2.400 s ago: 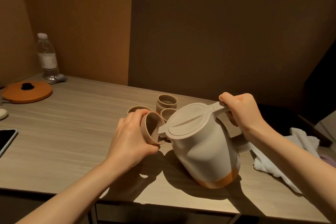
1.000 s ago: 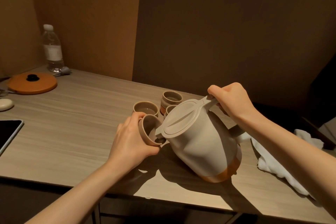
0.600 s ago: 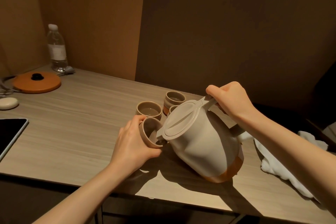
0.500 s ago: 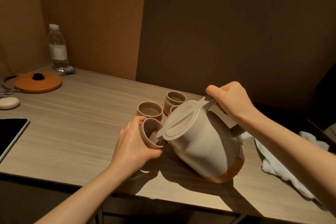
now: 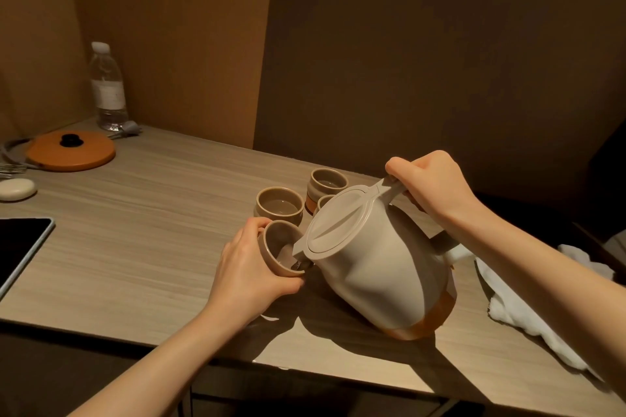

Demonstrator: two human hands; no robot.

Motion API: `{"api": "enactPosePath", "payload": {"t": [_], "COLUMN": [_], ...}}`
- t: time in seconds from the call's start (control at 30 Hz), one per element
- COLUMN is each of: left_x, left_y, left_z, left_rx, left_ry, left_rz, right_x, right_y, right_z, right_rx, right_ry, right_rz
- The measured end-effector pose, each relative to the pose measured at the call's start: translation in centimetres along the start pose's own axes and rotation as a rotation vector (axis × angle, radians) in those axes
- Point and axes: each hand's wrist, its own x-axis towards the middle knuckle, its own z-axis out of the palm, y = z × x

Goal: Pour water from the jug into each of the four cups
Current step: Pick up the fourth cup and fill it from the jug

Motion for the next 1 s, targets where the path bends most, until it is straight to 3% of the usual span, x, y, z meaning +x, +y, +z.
{"api": "enactPosePath", "payload": {"t": [1.0], "left_x": [-0.32], "left_y": [-0.38], "left_z": [0.26], "left_rx": [-0.055], "left_ry": [-0.014], "left_rz": [-0.041], "right_x": [0.14], "right_y": [0.02], "right_z": [0.26], "right_rx": [-0.013], "right_ry": [-0.001], "right_rz": [-0.020]}}
